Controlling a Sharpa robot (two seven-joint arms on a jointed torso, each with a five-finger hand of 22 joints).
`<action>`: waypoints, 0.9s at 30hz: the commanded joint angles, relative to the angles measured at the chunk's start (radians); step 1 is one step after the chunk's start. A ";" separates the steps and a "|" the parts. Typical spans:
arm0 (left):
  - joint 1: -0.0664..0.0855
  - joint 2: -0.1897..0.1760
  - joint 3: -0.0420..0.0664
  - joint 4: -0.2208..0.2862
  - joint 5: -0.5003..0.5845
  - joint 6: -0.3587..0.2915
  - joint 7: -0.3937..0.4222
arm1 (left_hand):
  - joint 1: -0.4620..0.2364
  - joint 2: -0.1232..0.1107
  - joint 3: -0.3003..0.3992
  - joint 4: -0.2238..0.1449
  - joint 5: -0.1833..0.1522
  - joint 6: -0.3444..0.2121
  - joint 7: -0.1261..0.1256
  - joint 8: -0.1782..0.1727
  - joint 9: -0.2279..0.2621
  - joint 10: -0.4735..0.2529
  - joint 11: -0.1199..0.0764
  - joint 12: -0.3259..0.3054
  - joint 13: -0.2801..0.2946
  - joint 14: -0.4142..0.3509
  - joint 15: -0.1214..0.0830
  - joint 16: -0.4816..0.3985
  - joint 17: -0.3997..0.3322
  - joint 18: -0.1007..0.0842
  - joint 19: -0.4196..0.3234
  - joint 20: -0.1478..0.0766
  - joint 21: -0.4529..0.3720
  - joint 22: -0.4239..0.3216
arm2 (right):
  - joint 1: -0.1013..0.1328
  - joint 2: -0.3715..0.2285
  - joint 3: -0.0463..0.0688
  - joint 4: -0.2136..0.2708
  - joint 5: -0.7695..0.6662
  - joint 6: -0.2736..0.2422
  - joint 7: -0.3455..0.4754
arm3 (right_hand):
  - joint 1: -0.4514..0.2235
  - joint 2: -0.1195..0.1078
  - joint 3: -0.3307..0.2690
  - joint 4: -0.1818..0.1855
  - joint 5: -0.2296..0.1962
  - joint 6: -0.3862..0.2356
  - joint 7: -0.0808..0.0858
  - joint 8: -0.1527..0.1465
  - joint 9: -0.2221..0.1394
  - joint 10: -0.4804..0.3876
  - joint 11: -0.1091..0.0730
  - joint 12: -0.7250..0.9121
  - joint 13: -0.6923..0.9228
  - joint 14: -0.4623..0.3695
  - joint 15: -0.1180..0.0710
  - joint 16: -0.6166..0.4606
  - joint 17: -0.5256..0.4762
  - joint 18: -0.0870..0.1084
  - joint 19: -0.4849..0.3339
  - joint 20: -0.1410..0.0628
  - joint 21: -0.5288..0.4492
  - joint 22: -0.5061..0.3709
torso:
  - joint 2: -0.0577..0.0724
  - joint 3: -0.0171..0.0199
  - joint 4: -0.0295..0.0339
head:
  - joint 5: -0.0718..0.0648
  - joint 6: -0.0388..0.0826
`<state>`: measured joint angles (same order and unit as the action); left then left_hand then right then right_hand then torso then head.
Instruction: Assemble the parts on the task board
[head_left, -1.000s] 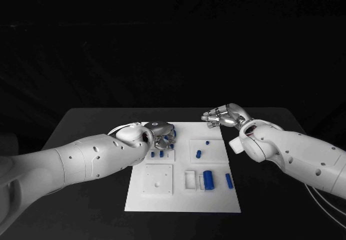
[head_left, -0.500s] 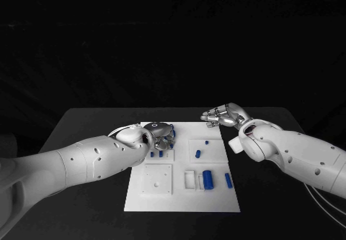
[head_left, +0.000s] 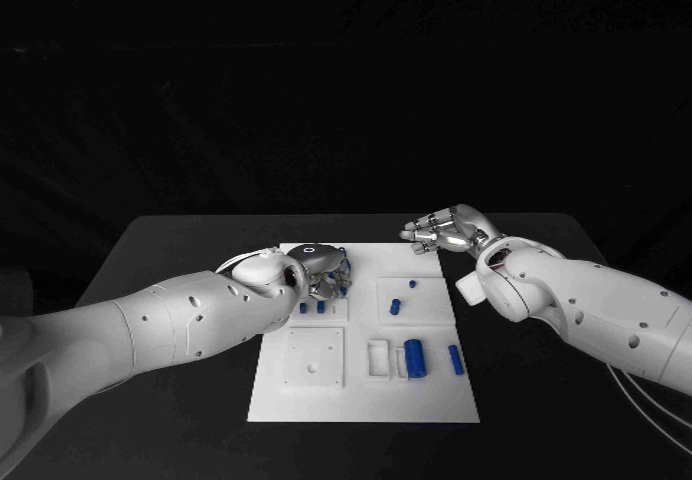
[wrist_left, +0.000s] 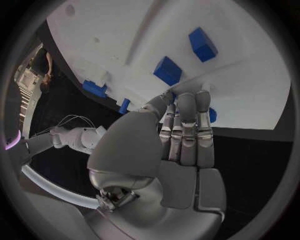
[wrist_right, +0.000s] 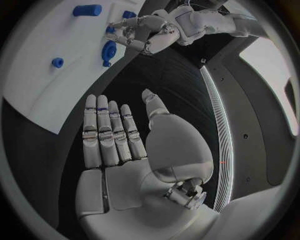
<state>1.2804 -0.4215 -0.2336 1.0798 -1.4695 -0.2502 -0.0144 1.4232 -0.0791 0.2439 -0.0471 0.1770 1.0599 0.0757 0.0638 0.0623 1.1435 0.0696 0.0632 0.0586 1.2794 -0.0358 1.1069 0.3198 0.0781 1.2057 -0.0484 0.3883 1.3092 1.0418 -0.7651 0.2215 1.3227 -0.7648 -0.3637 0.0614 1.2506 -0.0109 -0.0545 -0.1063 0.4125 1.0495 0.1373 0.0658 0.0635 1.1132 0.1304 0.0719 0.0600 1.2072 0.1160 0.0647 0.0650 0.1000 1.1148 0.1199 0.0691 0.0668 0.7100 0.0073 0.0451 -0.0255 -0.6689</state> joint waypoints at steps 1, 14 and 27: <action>-0.005 0.003 -0.002 0.001 -0.002 0.022 0.009 | 0.005 0.006 0.005 -0.006 0.000 0.035 0.013 0.001 0.001 0.020 -0.005 -0.006 -0.002 0.010 -0.003 0.006 0.001 0.006 -0.001 -0.006 0.004 0.021 | 0.000 0.000 0.000 0.002 0.000 0.005 0.010 | -0.002 -0.007 0.006 -0.003 0.006 0.003 0.005 -0.004 -0.002 -0.008 0.001 -0.005 -0.001 -0.009 -0.001 -0.002 -0.001 0.016 -0.005 -0.002 -0.001 -0.001 | 0.000 0.0002 0.0000 | 0.002 0.000; -0.006 0.003 -0.002 -0.007 0.017 -0.033 0.014 | 0.009 0.073 0.035 -0.054 -0.010 0.187 0.009 0.000 0.005 0.178 -0.039 -0.005 0.000 0.057 -0.013 0.022 0.011 0.015 0.004 -0.016 0.074 0.022 | 0.000 -0.001 0.001 0.003 0.000 0.005 0.010 | -0.001 -0.008 0.009 -0.005 0.016 0.003 0.005 -0.004 -0.002 -0.008 0.001 -0.005 -0.001 -0.010 -0.001 -0.002 -0.001 0.016 -0.006 -0.002 -0.001 -0.001 | 0.000 -0.0002 -0.0001 | 0.004 0.005; -0.007 -0.016 0.002 0.013 0.055 -0.076 0.011 | -0.008 0.076 0.050 -0.081 -0.010 0.194 0.008 0.000 0.005 0.189 -0.042 -0.005 0.000 0.067 -0.017 0.028 0.022 0.015 0.000 -0.022 0.112 0.020 | 0.000 -0.001 0.001 0.003 0.000 0.004 0.011 | -0.002 -0.009 0.014 -0.008 0.025 0.003 0.005 -0.004 -0.002 -0.008 0.001 -0.005 -0.001 -0.010 0.000 -0.002 -0.001 0.016 -0.006 -0.002 -0.001 -0.001 | 0.000 -0.0002 -0.0002 | 0.009 0.010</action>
<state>1.2736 -0.4367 -0.2338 1.0852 -1.4412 -0.2998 -0.0094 1.4208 -0.0078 0.2944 -0.1202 0.1650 1.2401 0.0767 0.0566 0.0681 1.3274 0.0287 0.0599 0.0568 1.3418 -0.0516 1.1307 0.3403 0.0772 1.2095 -0.0664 0.4947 1.3083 1.0418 -0.7659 0.2216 1.3242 -0.7645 -0.3636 0.0613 1.2506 -0.0108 -0.0478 -0.1131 0.4338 1.0496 0.1373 0.0658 0.0635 1.1133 0.1304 0.0719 0.0601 1.2039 0.1126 0.0647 0.0651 0.1000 1.1148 0.1198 0.0691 0.0668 0.7097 0.0072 0.0452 -0.0179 -0.6603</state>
